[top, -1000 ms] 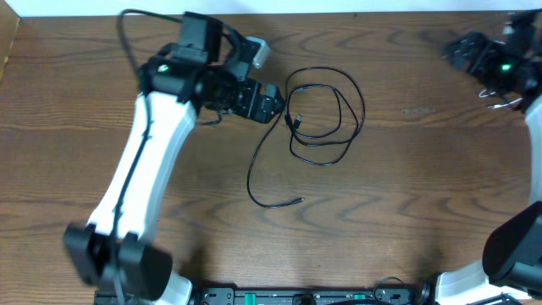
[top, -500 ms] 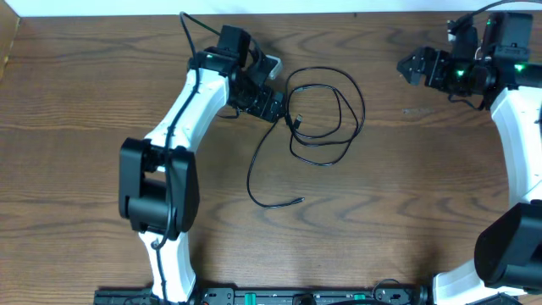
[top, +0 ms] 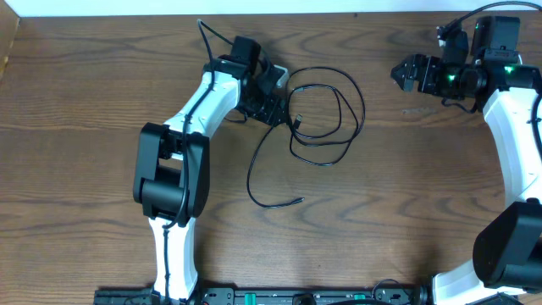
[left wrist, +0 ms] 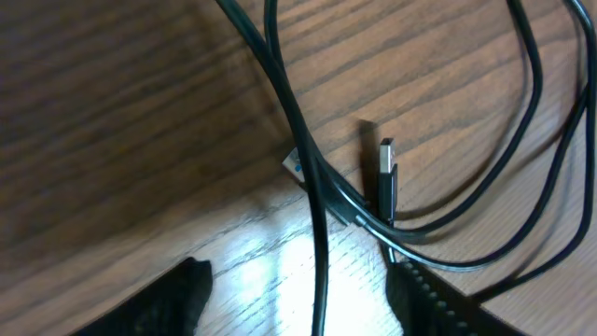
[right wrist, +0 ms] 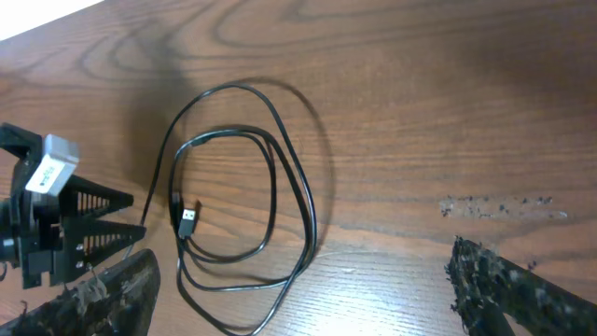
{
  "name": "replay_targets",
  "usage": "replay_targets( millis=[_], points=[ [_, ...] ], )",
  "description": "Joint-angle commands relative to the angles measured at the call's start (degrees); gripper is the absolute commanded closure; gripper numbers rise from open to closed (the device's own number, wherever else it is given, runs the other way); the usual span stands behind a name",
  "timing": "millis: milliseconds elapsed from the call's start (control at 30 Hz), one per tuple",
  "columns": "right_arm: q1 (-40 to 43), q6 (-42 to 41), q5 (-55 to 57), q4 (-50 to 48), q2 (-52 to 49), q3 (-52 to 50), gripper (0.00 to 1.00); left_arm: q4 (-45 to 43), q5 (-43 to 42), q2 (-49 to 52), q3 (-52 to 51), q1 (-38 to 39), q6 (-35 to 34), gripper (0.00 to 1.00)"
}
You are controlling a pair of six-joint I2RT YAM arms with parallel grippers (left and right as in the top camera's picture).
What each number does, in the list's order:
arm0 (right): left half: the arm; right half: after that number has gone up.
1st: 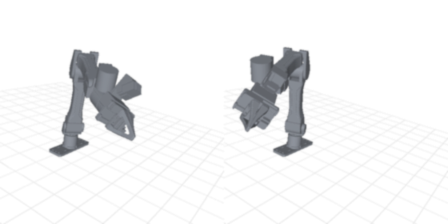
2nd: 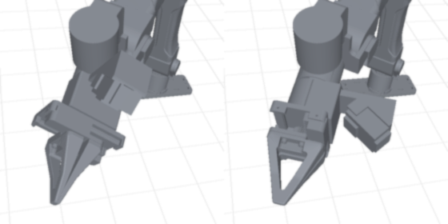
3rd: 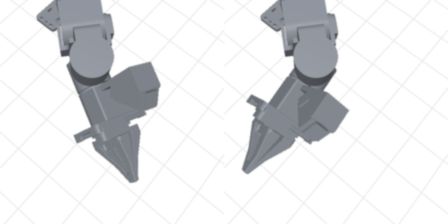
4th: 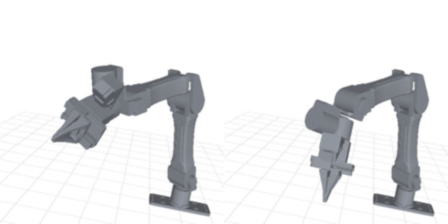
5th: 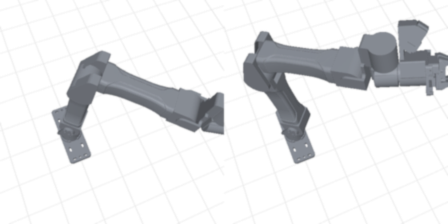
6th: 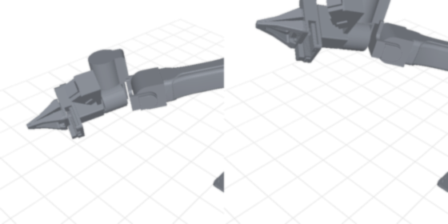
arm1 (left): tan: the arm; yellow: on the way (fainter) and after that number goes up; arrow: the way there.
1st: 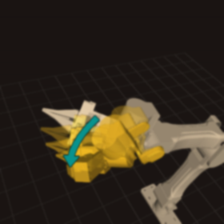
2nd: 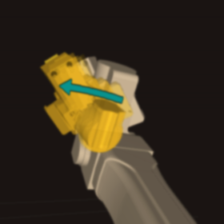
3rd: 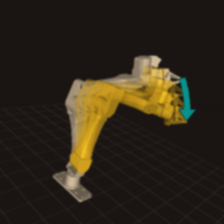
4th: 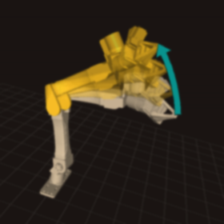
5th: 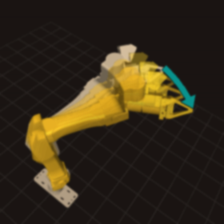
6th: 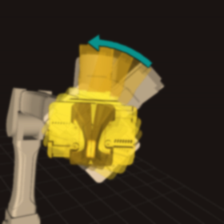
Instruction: Untangle cables
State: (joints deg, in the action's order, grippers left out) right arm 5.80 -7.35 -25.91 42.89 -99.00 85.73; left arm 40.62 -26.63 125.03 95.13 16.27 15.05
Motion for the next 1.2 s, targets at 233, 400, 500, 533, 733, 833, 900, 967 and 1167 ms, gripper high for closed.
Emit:
replay_targets(
  millis=[233,400,500,533,733,833,900,967,1167],
  points=[
    [-0.3,0.8,0.3,0.0,-0.5,-0.4,0.04,-2.1,0.3,3.4,-0.4,0.2,0.5,0.47],
    [-0.3,1.3,0.5,0.0,-0.5,-0.4,0.04,-2.2,0.3,3.8,-0.4,0.2,0.5,0.66],
    [-0.3,1.2,0.5,0.0,-0.5,-0.4,0.04,-2.2,0.4,3.8,-0.4,0.2,0.5,0.77],
    [-0.3,1.2,0.5,0.0,-0.5,-0.4,0.04,-2.2,0.4,3.8,-0.4,0.2,0.5,0.85],
    [-0.6,1.3,0.0,0.3,-0.5,-0.4,0.05,1.2,5.5,1.1,2.5,0.0,0.5,0.93],
    [-0.7,1.3,-2.1,0.2,-0.5,-0.4,0.05,4.3,5.9,-3.9,5.5,0.0,0.5,0.93],
    [-0.7,2.8,-5.7,-0.3,-0.5,-0.4,0.05,4.9,5.2,-9.0,6.6,0.3,0.3,0.93],
    [-0.7,4.8,-9.7,-0.5,-0.5,-0.4,0.05,4.5,3.1,-14.4,6.6,0.6,0.3,0.93],
    [-0.7,10.6,-21.2,-1.3,-0.5,-0.4,0.05,0.6,-6.6,-32.8,6.6,3.0,-2.5,0.93]
  ],
)
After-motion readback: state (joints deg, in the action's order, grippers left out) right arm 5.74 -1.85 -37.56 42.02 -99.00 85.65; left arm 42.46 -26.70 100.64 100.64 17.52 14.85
